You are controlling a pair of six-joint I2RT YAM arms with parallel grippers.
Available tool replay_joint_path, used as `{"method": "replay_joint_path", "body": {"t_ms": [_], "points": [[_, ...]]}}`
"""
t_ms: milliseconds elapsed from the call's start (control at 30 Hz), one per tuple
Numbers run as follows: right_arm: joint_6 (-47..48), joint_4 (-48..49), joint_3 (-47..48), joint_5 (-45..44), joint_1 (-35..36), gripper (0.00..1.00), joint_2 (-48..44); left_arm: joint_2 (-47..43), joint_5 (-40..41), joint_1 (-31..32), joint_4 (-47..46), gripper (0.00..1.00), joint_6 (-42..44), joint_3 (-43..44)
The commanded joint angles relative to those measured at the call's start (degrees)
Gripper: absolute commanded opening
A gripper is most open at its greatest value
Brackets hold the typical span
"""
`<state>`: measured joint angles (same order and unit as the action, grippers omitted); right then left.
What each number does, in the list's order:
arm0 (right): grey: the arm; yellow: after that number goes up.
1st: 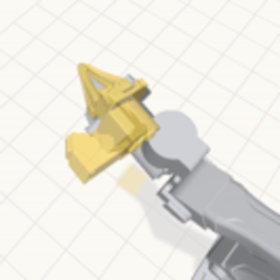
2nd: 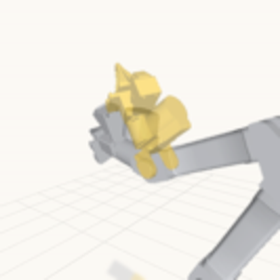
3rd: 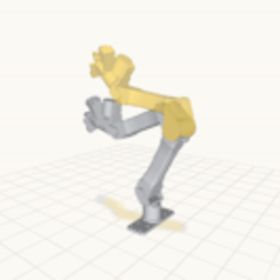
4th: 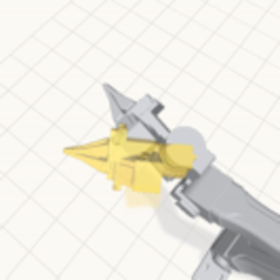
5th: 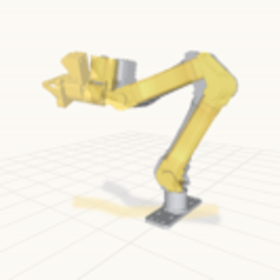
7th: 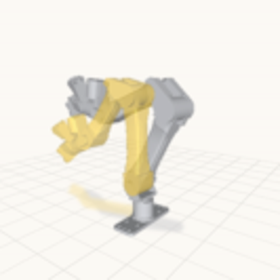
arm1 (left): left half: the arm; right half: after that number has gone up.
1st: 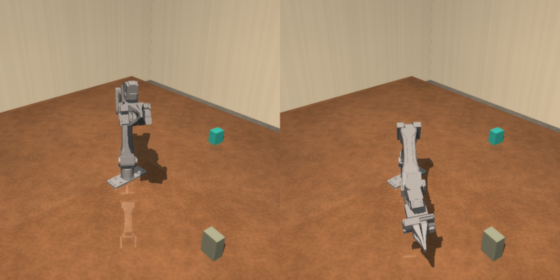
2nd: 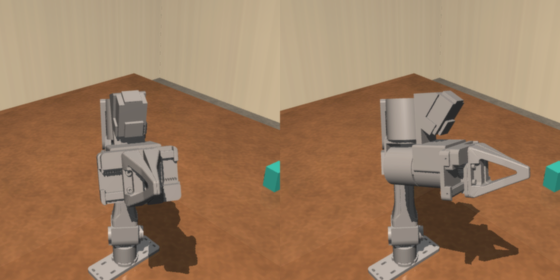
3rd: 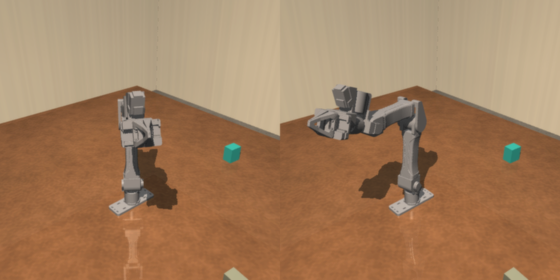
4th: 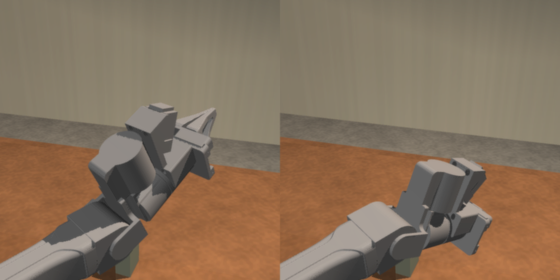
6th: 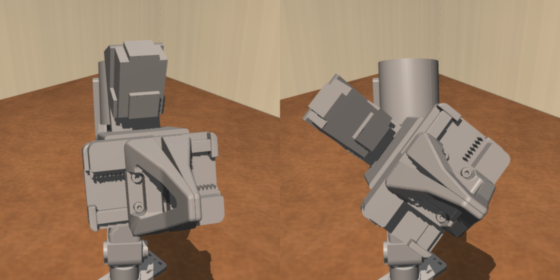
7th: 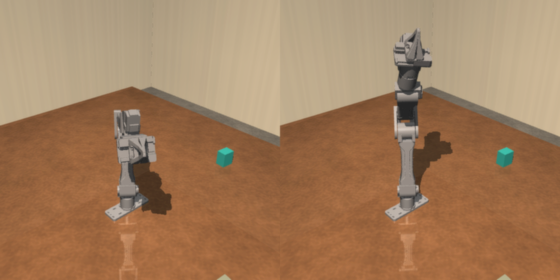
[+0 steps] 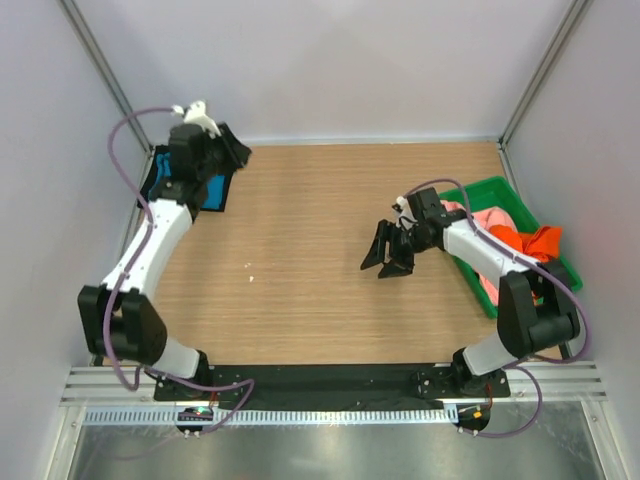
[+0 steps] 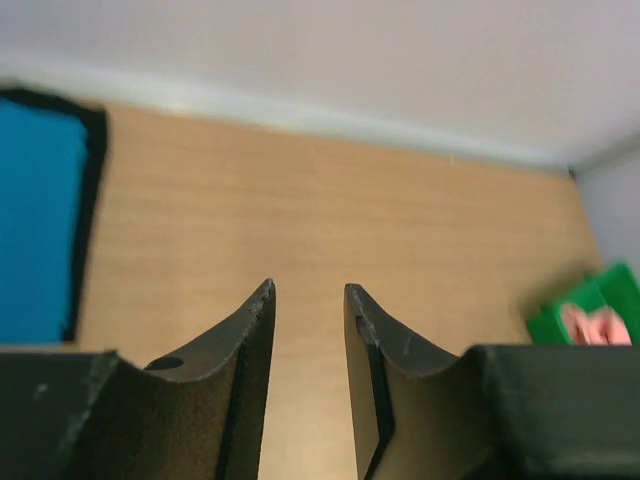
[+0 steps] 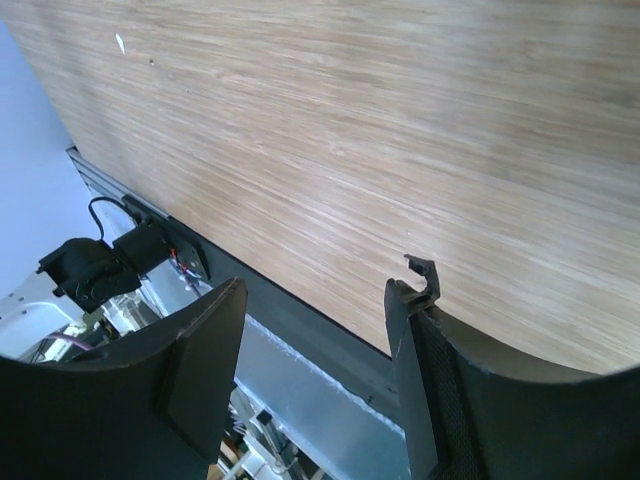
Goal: Fold and stack the t-shirts
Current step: Neatly place the folded tshirt to the corner
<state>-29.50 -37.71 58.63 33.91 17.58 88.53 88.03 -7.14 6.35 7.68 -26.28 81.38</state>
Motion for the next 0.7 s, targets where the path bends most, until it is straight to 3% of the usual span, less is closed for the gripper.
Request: {"method": "replay_joint_path", "body": {"t_ms": [0,100,233,467,500,667], "points": [[-5.4,9.9,-6.3,2.0,-2.2,0.64,-6.1,-7.7,-0.3,6.5,6.4,0.36,-3.1,-10.4],[-9.8,18.8,-14.6,4.2,-4.0,0.65,-9.8,-16.9,-1.1,13.5,6.1,0.44,-8.1,-22.1],[-13.4,26.8,-20.2,4.6,-4.5,0.66,-12.9,-26.4,-2.4,18.3,3.3,0.51,-14.3,-30.5],[-18.6,34.8,-29.2,4.1,-5.2,0.73,-17.3,-43.0,-4.5,20.0,-2.2,0.61,-25.2,-48.3],[-18.9,35.5,-30.1,4.1,-5.5,0.99,-17.7,-47.1,-4.6,20.1,-2.7,0.61,-27.0,-49.7],[-25.1,47.0,-37.3,7.2,-6.8,1.00,-21.3,-59.3,-5.3,20.0,-2.3,0.68,-30.7,-57.0]]}}
